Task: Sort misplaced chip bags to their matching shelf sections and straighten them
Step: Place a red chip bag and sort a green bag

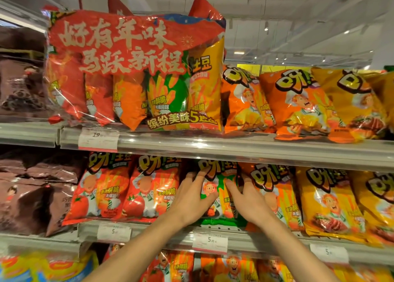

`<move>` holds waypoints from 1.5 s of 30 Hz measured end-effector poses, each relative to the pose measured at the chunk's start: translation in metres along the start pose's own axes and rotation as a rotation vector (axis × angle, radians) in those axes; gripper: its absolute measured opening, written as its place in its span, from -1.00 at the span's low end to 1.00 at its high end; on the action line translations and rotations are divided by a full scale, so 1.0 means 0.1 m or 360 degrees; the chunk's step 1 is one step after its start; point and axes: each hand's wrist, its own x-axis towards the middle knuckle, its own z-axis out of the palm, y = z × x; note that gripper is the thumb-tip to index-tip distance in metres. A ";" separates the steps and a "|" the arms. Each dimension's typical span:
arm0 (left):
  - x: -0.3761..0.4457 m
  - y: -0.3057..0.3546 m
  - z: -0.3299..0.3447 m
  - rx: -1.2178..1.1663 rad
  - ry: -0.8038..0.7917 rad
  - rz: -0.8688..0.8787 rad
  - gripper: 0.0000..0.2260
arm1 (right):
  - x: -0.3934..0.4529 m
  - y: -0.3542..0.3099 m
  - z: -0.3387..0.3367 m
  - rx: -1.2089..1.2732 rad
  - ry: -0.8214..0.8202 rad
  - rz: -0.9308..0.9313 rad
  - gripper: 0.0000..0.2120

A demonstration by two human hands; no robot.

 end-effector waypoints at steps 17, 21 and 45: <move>-0.23 -0.39 -0.44 0.1161 0.0337 0.0148 -0.58 | 0.07 0.04 0.19 -0.0092 0.0045 -0.0048 -0.02; -0.29 -0.58 -0.47 0.1116 0.0203 0.0024 -0.50 | 0.08 0.05 0.21 0.0049 0.0076 -0.0063 0.06; -0.57 -0.06 -0.46 -0.0538 -0.0155 0.0057 -0.37 | -0.39 -0.04 -0.08 0.0610 0.0303 -0.0131 -0.72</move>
